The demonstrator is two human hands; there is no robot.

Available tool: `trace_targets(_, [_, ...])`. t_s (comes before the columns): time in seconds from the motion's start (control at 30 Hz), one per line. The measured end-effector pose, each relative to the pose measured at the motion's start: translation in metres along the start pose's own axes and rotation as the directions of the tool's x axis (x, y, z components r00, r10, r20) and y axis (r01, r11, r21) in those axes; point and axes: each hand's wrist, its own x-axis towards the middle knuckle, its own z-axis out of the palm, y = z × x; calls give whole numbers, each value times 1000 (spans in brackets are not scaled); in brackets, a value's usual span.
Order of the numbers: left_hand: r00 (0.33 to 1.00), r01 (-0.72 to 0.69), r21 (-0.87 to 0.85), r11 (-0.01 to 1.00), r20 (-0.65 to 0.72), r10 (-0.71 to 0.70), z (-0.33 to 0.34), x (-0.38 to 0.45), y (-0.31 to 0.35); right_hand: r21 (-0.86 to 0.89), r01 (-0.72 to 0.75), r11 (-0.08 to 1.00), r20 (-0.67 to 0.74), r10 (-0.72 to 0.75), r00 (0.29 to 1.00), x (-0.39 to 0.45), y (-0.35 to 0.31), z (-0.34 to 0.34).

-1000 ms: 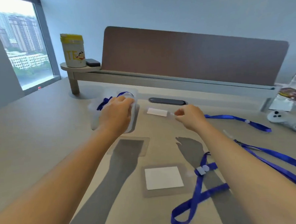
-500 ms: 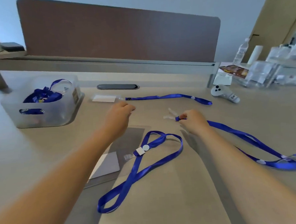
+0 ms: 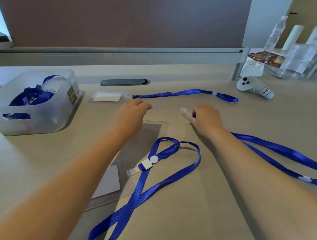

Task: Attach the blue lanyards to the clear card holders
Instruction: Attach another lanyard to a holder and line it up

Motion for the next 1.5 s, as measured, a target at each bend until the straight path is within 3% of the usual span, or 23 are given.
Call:
trace_targets(0.1, [999,-1,-14,1000,-39,0,-7,0,3,190,-32,981,-29,39,999,-1,-3,-17])
trace_targets(0.27, [992,24,-101,995,-119,-36,-29,-3,13,371,73,926,-194,0,981,-2,-10,-53])
trace_targets(0.63, [954,137,-452,881,-178,-240,-87,-21,13,279,283,918,-379,-165,911,-20,-58,-119])
trace_targets(0.77, [939,105,-538,836,-223,-261,-109,-27,12,421,357,834,-414,-174,894,-22,-82,-140])
trace_targets(0.97, [915,117,-625,772,-235,-329,-119,-37,4,666,290,687,-303,-106,947,-32,-110,-141])
trace_targets(1.2, [920,151,-705,693,-156,-359,-114,-47,0,879,67,472,10,-159,987,-43,-128,-133])
trace_targets(1.5, [924,115,-596,795,-230,-306,-106,-48,-11,895,-72,440,170,-187,967,-47,-136,-132])
